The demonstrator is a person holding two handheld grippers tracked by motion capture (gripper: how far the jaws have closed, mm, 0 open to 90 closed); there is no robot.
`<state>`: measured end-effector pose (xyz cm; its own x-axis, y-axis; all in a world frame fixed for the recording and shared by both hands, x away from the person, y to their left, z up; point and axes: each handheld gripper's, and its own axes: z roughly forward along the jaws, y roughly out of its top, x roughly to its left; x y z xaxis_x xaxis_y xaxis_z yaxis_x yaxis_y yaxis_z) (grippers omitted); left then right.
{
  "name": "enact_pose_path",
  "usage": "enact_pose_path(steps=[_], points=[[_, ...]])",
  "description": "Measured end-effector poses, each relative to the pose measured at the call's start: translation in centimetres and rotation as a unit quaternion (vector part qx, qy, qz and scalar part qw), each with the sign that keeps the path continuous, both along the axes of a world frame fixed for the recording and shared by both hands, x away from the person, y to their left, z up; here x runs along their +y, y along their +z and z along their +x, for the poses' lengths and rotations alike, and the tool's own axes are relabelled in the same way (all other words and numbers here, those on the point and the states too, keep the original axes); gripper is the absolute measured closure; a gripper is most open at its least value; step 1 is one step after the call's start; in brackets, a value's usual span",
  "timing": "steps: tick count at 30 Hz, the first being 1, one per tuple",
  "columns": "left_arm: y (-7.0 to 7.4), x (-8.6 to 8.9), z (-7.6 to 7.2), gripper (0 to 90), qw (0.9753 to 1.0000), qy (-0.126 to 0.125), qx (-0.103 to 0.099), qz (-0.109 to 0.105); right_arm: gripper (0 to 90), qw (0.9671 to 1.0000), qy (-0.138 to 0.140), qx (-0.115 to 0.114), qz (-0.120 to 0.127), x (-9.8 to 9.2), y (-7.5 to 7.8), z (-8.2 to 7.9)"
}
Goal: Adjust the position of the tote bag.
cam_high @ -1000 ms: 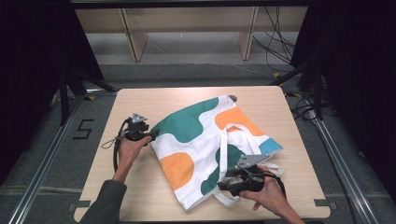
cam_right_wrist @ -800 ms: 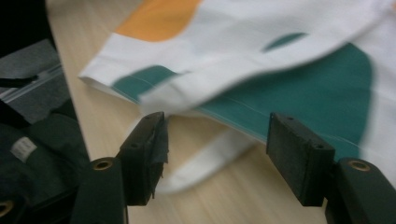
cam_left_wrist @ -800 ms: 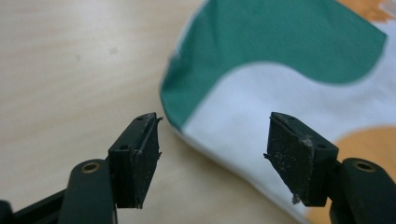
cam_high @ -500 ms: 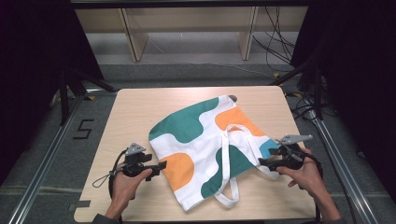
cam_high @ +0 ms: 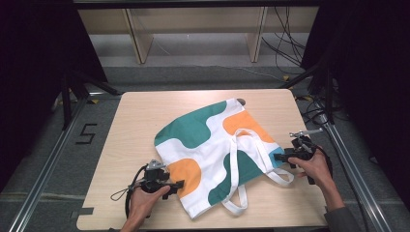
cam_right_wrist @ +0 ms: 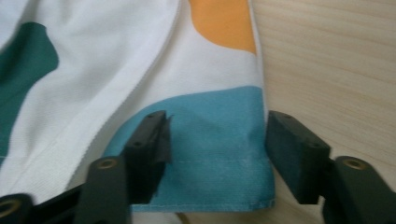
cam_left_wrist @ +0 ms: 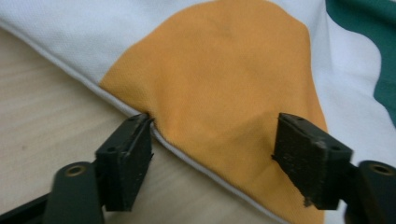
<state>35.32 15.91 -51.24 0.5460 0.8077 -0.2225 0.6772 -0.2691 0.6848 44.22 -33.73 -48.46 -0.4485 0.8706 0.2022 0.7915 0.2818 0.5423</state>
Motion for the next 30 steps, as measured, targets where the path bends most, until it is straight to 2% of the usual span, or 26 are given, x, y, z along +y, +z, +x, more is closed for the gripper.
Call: enact_pose_path(steps=[1,3,4,5,6,7,8,9,11,13,14,15,17,18,19,20,21,22,23,25,26,27,28,29,30], points=[[0.0,0.1,0.1,44.9,1.0,-0.001,-0.004,0.003,50.8,1.0,-0.008,-0.004,0.001,0.0,0.0,-0.1],[-0.1,0.3,0.3,57.2,0.9999,0.002,-0.011,0.007,61.1,0.9997,-0.012,-0.014,-0.017,-0.2,-0.2,-0.1],[-0.2,0.5,0.4,62.0,0.9999,-0.002,-0.014,0.007,66.6,0.9996,-0.017,-0.016,-0.015,-0.2,-0.2,-0.2],[-0.2,0.7,0.5,66.8,0.9998,-0.006,-0.015,0.012,70.2,0.9995,-0.011,-0.02,-0.022,-0.4,-0.3,-0.2],[-0.2,0.7,0.7,71.6,0.9997,-0.007,-0.019,0.012,73.7,0.9996,-0.001,-0.024,-0.013,-0.5,-0.4,-0.2],[-0.3,0.7,0.9,75.5,0.9996,-0.005,-0.024,0.013,76.0,0.9997,0.005,-0.02,-0.015,-0.5,-0.4,-0.2],[-0.3,0.7,1.1,78.8,0.9995,-0.009,-0.027,0.015,77.5,0.9991,0.014,-0.031,-0.025,-0.5,-0.5,-0.3],[-0.2,0.6,1.3,81.3,0.9994,-0.017,-0.023,0.019,78.4,0.9992,0.019,-0.03,-0.02,-0.3,-0.5,-0.4],[-0.2,0.6,1.8,83.6,0.9991,-0.016,-0.032,0.022,80.0,0.9988,0.027,-0.03,-0.025,-0.1,-0.4,-0.6],[0.0,1.2,2.4,83.8,0.9989,-0.02,-0.029,0.032,84.3,0.9985,0.028,-0.031,-0.035,0.2,-0.2,-1.2],[-0.1,1.5,2.7,83.9,0.9986,-0.016,-0.035,0.035,86.3,0.998,0.037,-0.039,-0.033,0.2,-0.2,-1.6],[0.0,2.0,3.1,84.0,0.9987,-0.015,-0.031,0.037,88.0,0.9964,0.055,-0.05,-0.04,0.1,-0.2,-2.1],[0.0,2.8,3.8,84.6,0.9983,-0.006,-0.039,0.042,88.7,0.9958,0.068,-0.047,-0.04,0.6,-0.1,-3.4],[0.0,3.1,4.2,84.8,0.9984,-0.002,-0.04,0.04,88.9,0.9928,0.09,-0.067,-0.042,0.7,-0.3,-3.7],[-0.1,3.4,4.6,84.9,0.9983,0.003,-0.041,0.041,88.9,0.9925,0.096,-0.064,-0.04,1.2,-0.3,-4.3],[-0.1,3.7,5.0,84.9,0.9984,0.005,-0.04,0.041,89.0,0.9911,0.101,-0.068,-0.054,1.7,-0.4,-4.8],[-0.1,4.0,5.3,84.8,0.9982,0.007,-0.041,0.044,89.0,0.992,0.093,-0.057,-0.063,2.3,-0.3,-5.5],[0.0,4.2,5.7,84.8,0.9979,0.008,-0.042,0.049,89.0,0.991,0.105,-0.056,-0.062,2.8,-0.3,-6.0],[0.0,4.4,6.0,84.8,0.9976,0.012,-0.045,0.052,89.0,0.9917,0.109,-0.047,-0.05,3.5,-0.3,-6.6],[-0.1,4.9,6.8,84.7,0.9968,0.019,-0.052,0.057,89.0,0.9884,0.133,-0.059,-0.043,4.4,-0.5,-7.4],[-0.1,5.1,7.2,84.7,0.9965,0.02,-0.055,0.06,89.0,0.9857,0.148,-0.071,-0.039,4.8,-0.6,-7.7],[-0.1,5.3,7.8,84.7,0.9959,0.018,-0.06,0.064,88.9,0.9857,0.15,-0.069,-0.036,5.2,-0.7,-8.2],[-0.3,5.5,8.2,84.6,0.9963,0.03,-0.063,0.049,88.9,0.9848,0.159,-0.064,-0.029,5.5,-0.7,-8.6],[-0.2,6.0,8.6,84.5,0.9968,0.033,-0.053,0.049,88.6,0.9863,0.149,-0.062,-0.033,6.0,-0.7,-9.1],[-0.3,6.2,8.9,84.4,0.9969,0.036,-0.055,0.043,88.0,0.9858,0.153,-0.062,-0.028,6.4,-0.8,-9.6]])
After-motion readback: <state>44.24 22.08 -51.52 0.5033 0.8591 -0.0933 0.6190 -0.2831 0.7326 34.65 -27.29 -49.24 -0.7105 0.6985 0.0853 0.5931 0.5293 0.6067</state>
